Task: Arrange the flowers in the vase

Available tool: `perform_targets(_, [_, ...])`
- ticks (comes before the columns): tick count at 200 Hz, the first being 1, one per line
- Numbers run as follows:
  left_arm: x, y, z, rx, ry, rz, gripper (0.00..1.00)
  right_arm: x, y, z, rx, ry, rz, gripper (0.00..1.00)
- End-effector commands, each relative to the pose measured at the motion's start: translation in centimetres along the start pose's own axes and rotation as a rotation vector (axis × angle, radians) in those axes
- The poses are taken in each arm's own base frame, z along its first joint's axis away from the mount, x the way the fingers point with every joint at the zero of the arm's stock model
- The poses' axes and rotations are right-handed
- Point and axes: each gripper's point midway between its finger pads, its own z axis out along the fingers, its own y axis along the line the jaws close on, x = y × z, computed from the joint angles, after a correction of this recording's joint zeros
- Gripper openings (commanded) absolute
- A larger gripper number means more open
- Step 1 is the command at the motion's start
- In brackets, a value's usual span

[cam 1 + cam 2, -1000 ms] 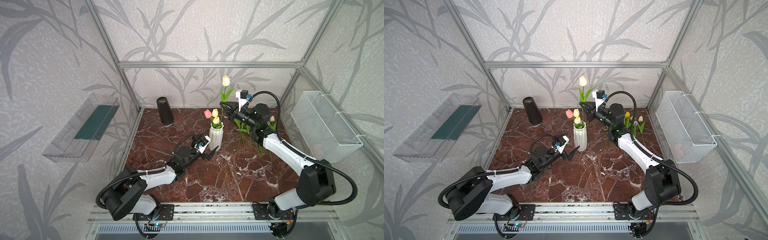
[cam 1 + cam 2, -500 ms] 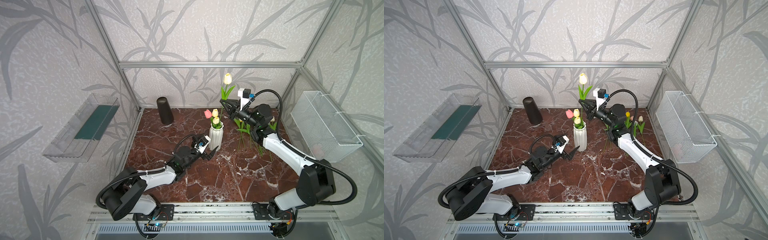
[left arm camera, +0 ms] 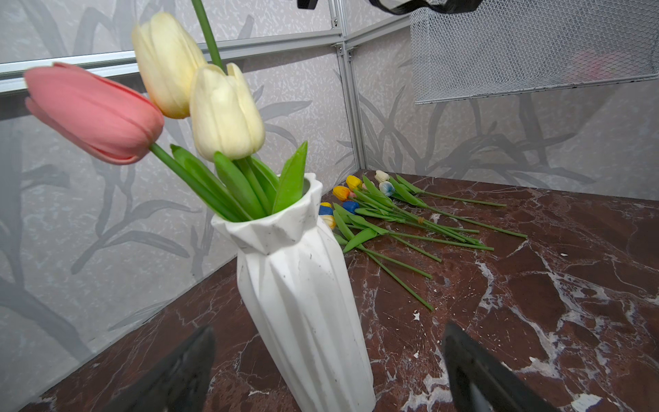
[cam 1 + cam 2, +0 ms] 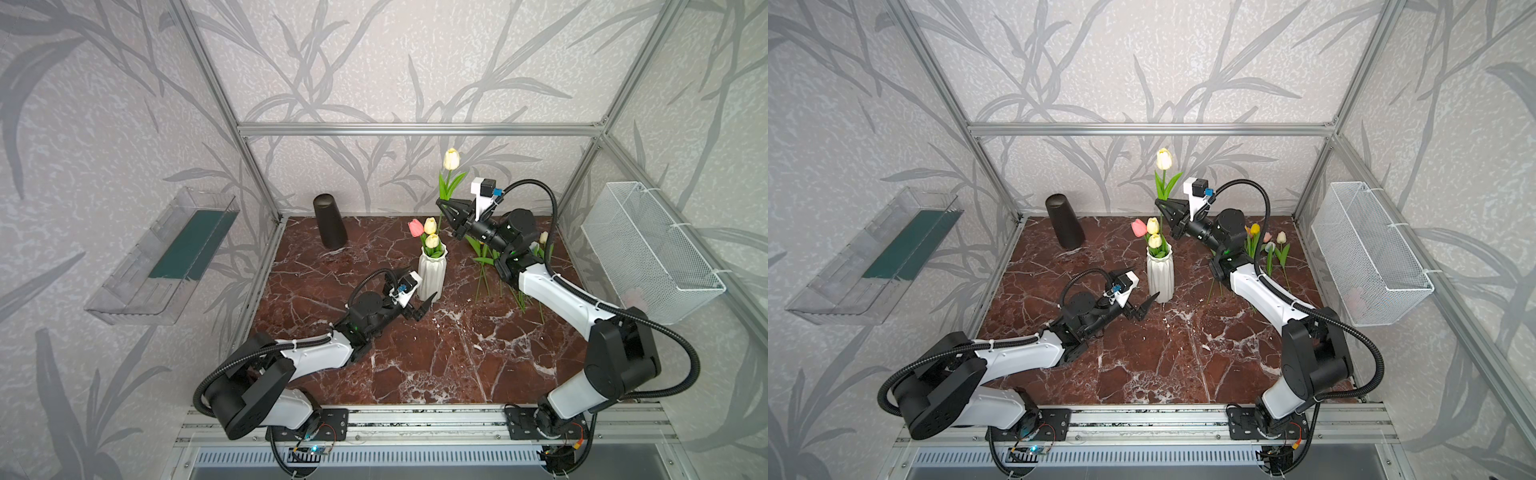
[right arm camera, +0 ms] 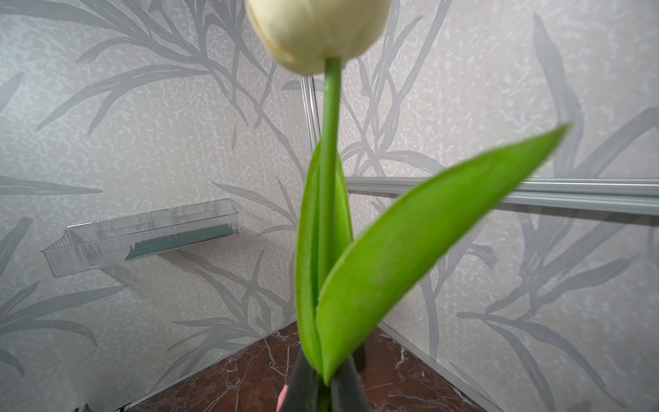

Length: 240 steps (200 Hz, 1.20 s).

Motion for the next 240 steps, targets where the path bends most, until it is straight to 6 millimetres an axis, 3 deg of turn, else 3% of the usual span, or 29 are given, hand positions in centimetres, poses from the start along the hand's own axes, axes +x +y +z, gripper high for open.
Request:
perform_targets(1, [-1.1,0.1,0.1,-0.005,-0.031,0.027,0.99,-0.3,0.7,-0.1,-0.027,-0.039,-0.049,0.0])
perform_targets(95, [-0.8,0.0,0.1,-0.002,-0.034,0.02,0.99,6.9,0.8,-2.4,-0.063,0.091,-0.089,0.0])
perform_targets(110, [-0.5,0.0,0.1,-0.002,-0.032,0.014,0.99,7.4,0.8,-2.7,-0.059,0.092,-0.082,0.05])
perform_targets(120, [-0.5,0.0,0.1,-0.003,-0.034,0.012,0.99,7.2,0.8,-3.0,-0.045,0.087,-0.084,0.18])
perform_targets(135, [-0.5,0.0,0.1,-0.001,-0.033,0.012,0.99,6.4,0.8,-3.2,-0.026,0.082,-0.09,0.24])
perform_targets(158, [-0.5,-0.1,0.1,0.0,-0.033,0.015,0.99,4.9,0.9,-3.5,0.011,0.081,-0.113,0.42])
perform_targets(182, [-0.6,0.0,0.0,-0.004,-0.037,0.017,0.99,3.3,0.4,-3.9,0.08,0.089,-0.127,0.45])
perform_targets(191, [-0.6,0.0,0.0,-0.003,-0.039,0.016,0.99,3.5,0.4,-4.1,0.092,0.128,-0.118,0.46])
perform_targets(204, [-0.7,-0.1,0.1,-0.002,-0.044,0.014,0.99,3.0,0.4,-4.6,0.115,0.131,-0.125,0.54])
perform_targets(214, [-0.7,0.0,0.1,-0.003,-0.047,0.013,0.99,2.2,0.7,-5.2,0.123,0.121,-0.132,0.6])
perform_targets(240, [-1.4,0.1,-0.2,-0.009,-0.064,0.014,0.99,-0.2,1.4,-6.8,0.137,0.121,-0.116,0.62])
